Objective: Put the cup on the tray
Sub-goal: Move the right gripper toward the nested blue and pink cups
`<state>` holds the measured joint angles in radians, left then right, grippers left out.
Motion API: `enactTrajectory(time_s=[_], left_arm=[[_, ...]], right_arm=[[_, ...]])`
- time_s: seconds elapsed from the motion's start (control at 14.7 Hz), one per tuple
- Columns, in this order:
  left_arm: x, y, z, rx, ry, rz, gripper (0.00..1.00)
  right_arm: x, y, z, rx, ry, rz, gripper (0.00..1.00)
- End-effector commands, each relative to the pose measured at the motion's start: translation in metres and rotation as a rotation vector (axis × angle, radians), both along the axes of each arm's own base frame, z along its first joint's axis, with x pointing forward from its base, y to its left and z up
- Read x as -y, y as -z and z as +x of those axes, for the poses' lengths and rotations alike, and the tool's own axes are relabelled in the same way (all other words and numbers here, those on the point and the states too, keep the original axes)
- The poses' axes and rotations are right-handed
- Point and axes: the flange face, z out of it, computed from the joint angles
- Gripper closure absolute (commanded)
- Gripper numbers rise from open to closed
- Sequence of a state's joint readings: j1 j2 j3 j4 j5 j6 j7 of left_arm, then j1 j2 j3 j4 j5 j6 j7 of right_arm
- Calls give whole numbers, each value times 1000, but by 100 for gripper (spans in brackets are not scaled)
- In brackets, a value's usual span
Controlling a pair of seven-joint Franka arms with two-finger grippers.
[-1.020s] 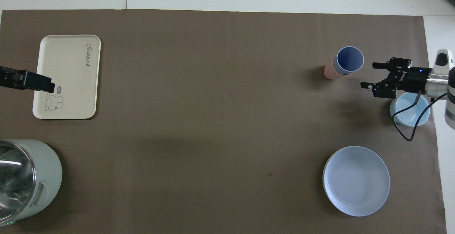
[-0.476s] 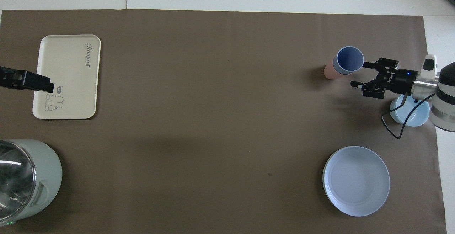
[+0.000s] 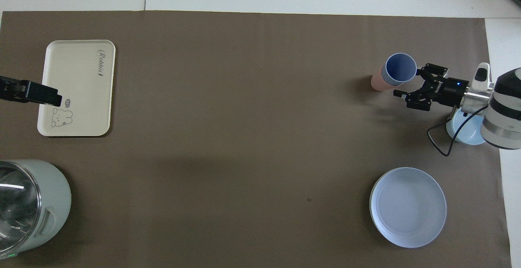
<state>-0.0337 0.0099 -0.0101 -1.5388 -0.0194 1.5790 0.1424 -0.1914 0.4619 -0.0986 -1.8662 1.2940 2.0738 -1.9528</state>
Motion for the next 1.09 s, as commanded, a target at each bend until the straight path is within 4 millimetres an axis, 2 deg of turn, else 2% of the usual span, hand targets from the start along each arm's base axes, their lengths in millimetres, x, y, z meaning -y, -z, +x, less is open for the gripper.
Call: enactTrajectory(time_s=[0.0,0.54,1.02], left_arm=[[-4,-2,-8,-2,8,12,0],[-4,-2,-8,-2,8,12,0],[-4,-2,-8,-4,8,12,0]], right_arm=[[-15,1,7,37,13,24,0],[-13,7,10,79,46,15,0],[-28,14,11,86,33,25,0]])
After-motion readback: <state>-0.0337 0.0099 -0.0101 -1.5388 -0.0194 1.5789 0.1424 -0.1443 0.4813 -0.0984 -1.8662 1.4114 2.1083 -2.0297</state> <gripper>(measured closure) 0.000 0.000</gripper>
